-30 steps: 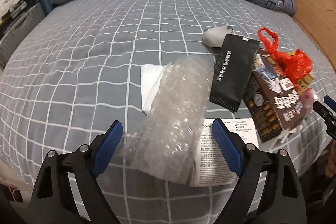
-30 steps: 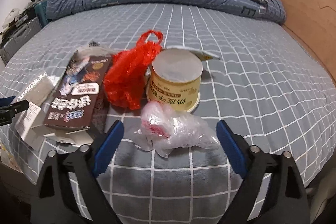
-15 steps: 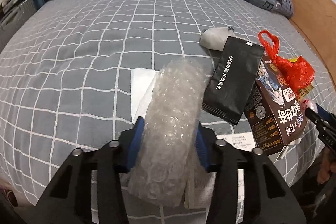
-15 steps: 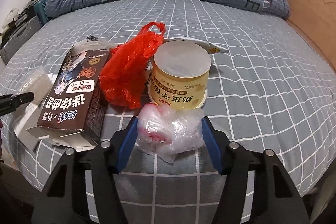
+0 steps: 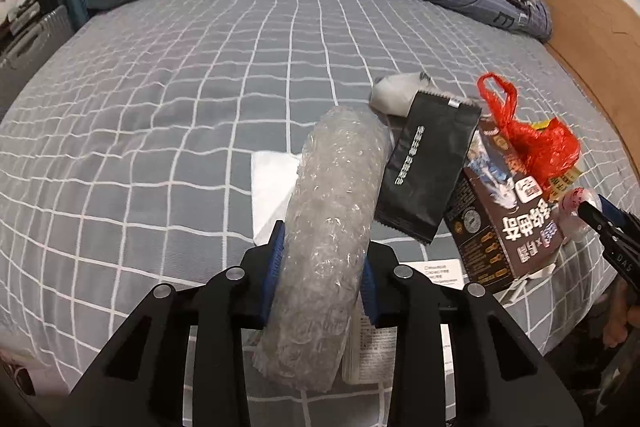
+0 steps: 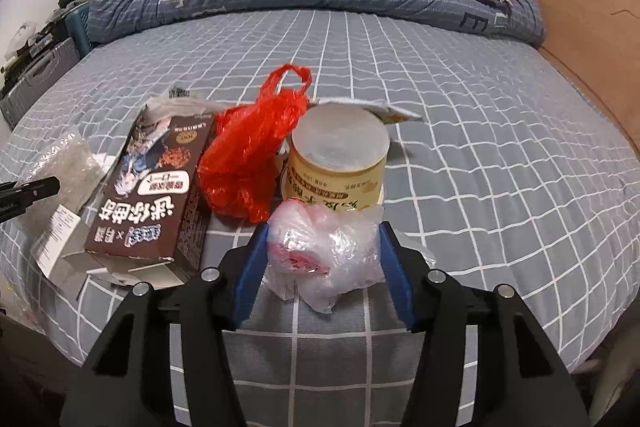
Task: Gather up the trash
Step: 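Lift the bag and bubble wrap and carry both toward the black trash bin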
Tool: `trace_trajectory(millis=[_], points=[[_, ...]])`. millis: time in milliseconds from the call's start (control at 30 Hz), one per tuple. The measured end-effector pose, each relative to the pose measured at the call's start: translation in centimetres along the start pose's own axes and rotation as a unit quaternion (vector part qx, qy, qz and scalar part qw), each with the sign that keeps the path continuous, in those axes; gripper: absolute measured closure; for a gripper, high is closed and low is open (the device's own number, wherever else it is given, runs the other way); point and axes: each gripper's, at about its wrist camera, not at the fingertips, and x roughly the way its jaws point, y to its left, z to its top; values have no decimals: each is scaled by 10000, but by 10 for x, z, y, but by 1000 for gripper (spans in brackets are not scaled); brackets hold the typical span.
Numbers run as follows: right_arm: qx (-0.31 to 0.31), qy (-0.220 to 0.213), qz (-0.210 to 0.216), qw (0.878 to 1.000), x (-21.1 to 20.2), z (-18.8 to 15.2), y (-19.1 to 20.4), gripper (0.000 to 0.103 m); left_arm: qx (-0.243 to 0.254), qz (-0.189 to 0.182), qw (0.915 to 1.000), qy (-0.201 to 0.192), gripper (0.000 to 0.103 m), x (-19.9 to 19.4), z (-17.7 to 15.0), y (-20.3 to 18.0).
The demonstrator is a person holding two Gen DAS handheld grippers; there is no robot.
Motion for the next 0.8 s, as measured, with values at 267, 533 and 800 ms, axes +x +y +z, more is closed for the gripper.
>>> trace_trajectory(millis=[267,533,800], points=[[-34,-218,24,9998,-27,7,2,51,-39,-98,9998,-163,71,-27,-1,-2],[-88,-397,67,9992,-54,4,8,51,4,-14,9994,-335,71,-55,-10,-12],[-258,-621,46,9977,-97,-5,27,51,-29,129,9986,-517,71,-90,-27,-20]])
